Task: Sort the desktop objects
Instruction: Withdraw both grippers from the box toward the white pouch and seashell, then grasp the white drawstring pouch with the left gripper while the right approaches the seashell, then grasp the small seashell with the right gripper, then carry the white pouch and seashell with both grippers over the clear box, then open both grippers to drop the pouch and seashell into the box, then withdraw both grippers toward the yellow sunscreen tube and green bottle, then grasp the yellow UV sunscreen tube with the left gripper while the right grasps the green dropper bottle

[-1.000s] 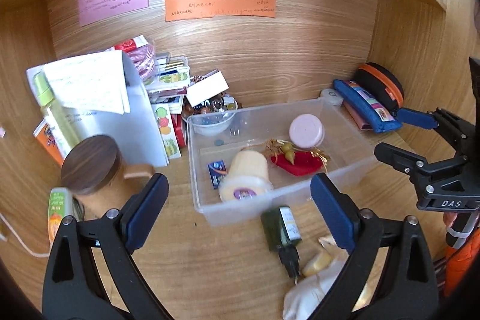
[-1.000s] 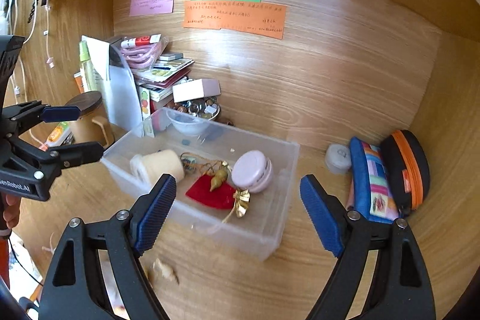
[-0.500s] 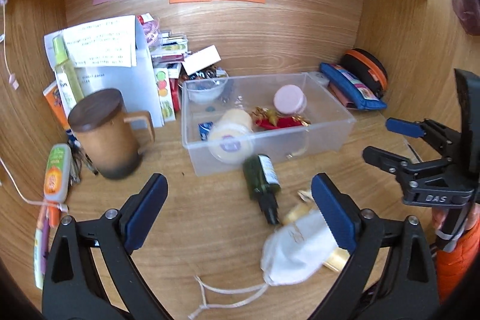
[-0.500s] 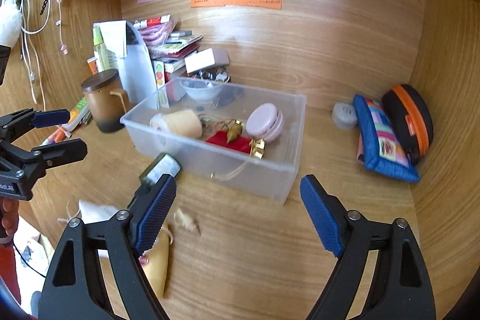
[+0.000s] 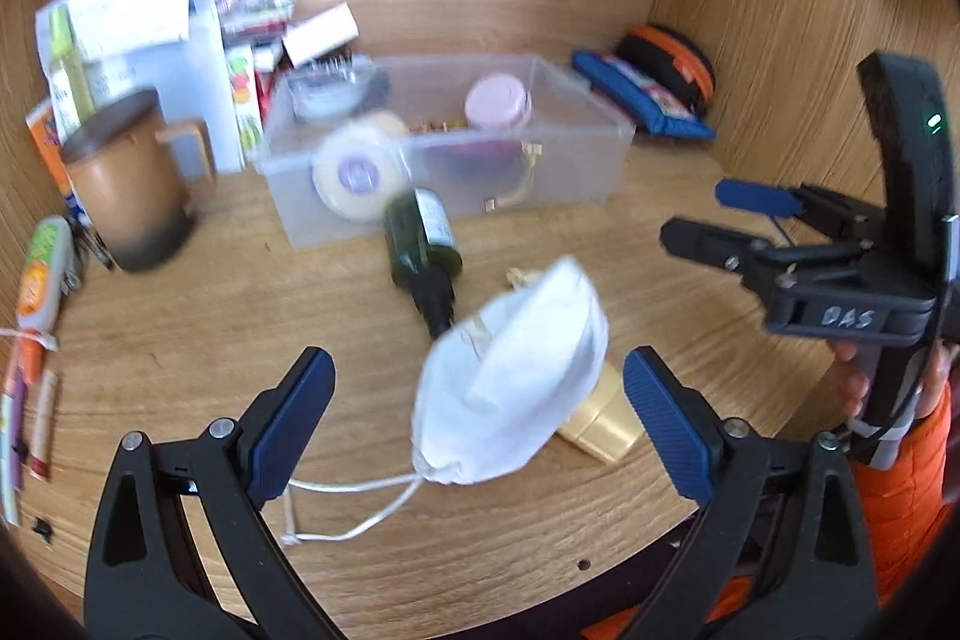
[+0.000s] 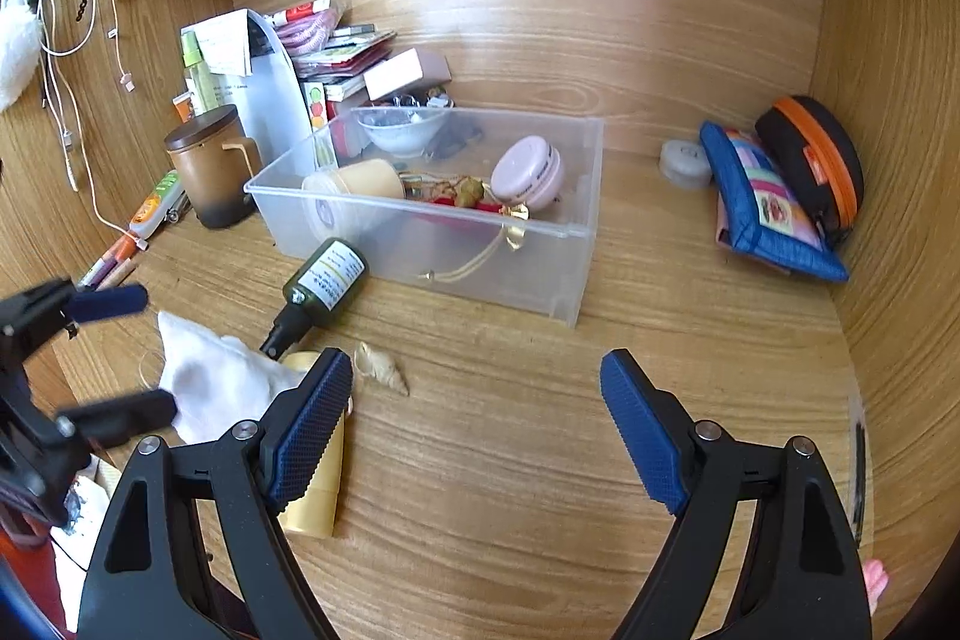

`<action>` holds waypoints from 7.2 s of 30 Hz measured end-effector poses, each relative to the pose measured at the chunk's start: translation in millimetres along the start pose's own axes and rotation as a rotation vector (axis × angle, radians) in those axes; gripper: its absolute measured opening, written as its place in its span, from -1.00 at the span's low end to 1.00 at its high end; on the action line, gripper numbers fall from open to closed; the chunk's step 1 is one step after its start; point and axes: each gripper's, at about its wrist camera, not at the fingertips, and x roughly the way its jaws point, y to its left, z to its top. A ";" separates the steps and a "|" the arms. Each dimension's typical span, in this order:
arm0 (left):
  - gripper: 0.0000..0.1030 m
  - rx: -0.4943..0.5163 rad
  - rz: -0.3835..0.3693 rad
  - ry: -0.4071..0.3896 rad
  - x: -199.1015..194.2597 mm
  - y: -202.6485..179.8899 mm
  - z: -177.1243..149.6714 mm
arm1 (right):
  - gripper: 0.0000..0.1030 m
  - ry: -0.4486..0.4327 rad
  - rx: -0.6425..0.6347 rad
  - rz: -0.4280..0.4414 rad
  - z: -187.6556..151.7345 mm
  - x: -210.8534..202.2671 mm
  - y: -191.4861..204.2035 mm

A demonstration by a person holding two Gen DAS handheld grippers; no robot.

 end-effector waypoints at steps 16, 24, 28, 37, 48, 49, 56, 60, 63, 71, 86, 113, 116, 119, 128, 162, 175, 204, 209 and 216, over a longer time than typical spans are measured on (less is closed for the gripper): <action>0.30 -0.099 -0.117 0.069 29.6 18.4 -18.3 | 0.60 0.069 -0.029 0.029 -8.6 33.1 8.5; 0.01 -0.064 -0.016 -0.005 18.6 17.4 -16.5 | 0.44 0.116 -0.037 0.069 -3.3 62.4 18.8; -0.05 -0.073 -0.005 -0.024 11.7 24.9 -15.1 | 0.16 0.156 -0.047 0.099 -0.1 77.0 21.8; -0.06 -0.096 0.006 -0.065 -2.8 39.9 -9.7 | -0.30 0.198 -0.111 0.113 -1.3 95.0 38.1; -0.06 -0.101 0.023 -0.096 -12.8 49.6 3.8 | -0.68 0.185 -0.164 0.088 0.1 97.4 46.2; -0.06 -0.100 0.027 -0.100 -14.0 49.6 5.5 | -0.68 0.180 -0.163 0.086 -0.1 96.1 45.7; -0.06 -0.090 0.032 -0.134 -23.0 49.7 24.6 | -0.68 0.134 -0.135 0.088 8.2 80.4 37.7; -0.06 -0.078 0.034 -0.155 -28.6 46.4 37.5 | -0.68 0.109 -0.110 0.097 14.7 69.1 30.6; -0.06 -0.063 0.035 -0.169 -31.9 42.6 47.6 | -0.68 0.088 -0.099 0.103 20.2 61.8 26.9; -0.06 -0.015 0.046 -0.204 -39.1 29.5 66.9 | -0.68 0.038 -0.091 0.110 35.0 44.6 20.1; -0.06 0.006 0.040 -0.220 -33.3 30.7 100.3 | -0.68 -0.020 -0.085 0.111 59.7 31.6 9.9; -0.06 0.058 0.002 -0.061 70.4 42.0 148.5 | -0.68 0.013 -0.080 0.089 102.6 82.1 -5.5; -0.07 0.069 -0.010 -0.038 82.6 38.7 148.9 | -0.68 0.030 -0.079 0.082 103.5 91.7 -8.5; -0.11 0.082 -0.024 -0.032 89.2 35.5 149.1 | -0.68 0.046 -0.070 0.078 103.3 101.2 -13.3; -0.11 0.077 -0.015 0.011 109.5 42.6 149.9 | -0.68 0.087 -0.052 0.092 105.3 124.7 -20.4; 0.45 -0.019 0.063 -0.036 35.6 62.6 90.7 | 0.08 0.006 -0.137 0.004 80.0 66.7 8.8; 0.47 -0.052 0.014 0.066 32.0 44.2 11.7 | 0.08 0.076 -0.129 0.064 19.1 57.8 31.6; 0.63 -0.142 0.009 0.128 53.4 14.5 -15.4 | 0.09 0.073 -0.117 0.053 -7.6 38.2 -0.1; 0.57 -0.188 0.032 0.122 52.4 39.5 -12.0 | 0.09 0.089 -0.127 0.079 -1.6 51.7 8.1; 0.58 -0.248 -0.001 0.108 52.3 60.0 -2.1 | 0.09 0.125 -0.176 0.116 8.6 78.1 35.1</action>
